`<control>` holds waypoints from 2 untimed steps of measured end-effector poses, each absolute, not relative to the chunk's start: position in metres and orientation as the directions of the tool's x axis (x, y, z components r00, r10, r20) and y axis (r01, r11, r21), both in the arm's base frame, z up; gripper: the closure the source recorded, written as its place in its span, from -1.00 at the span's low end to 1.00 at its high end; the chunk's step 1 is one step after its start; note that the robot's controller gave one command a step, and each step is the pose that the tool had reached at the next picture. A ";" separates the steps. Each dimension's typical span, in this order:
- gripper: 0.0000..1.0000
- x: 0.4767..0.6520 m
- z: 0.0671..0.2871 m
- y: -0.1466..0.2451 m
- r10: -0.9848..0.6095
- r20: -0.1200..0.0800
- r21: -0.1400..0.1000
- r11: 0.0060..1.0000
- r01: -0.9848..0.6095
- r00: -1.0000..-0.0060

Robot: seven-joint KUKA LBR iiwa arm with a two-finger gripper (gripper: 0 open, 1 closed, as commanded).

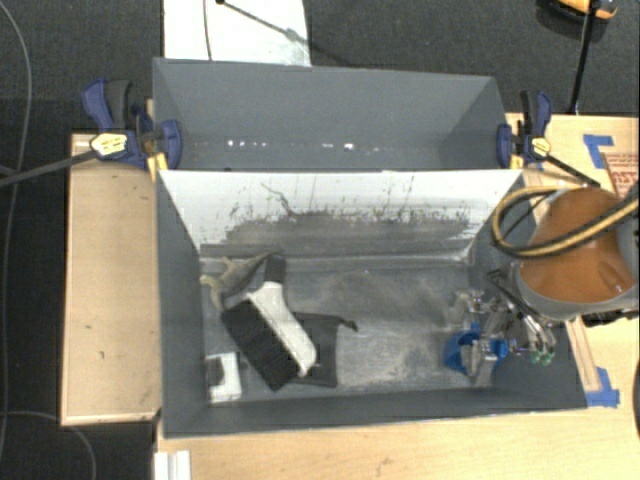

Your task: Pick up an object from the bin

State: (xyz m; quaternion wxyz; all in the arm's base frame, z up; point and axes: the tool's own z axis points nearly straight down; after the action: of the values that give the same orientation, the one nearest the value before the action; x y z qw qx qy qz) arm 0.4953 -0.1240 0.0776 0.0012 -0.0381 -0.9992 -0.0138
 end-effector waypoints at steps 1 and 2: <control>-1.00 0.495 0.076 -0.127 -0.220 -0.012 0.049 0.974 -0.220 -0.975; -1.00 0.489 0.073 -0.134 -0.157 -0.011 0.034 0.987 -0.157 -0.988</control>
Offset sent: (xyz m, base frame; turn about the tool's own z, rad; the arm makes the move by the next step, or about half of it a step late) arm -0.0132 -0.0151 -0.0076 -0.1912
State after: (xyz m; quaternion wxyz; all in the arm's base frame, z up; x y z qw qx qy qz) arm 0.4885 -0.1335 0.0730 -0.0040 0.0786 -0.9967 -0.0175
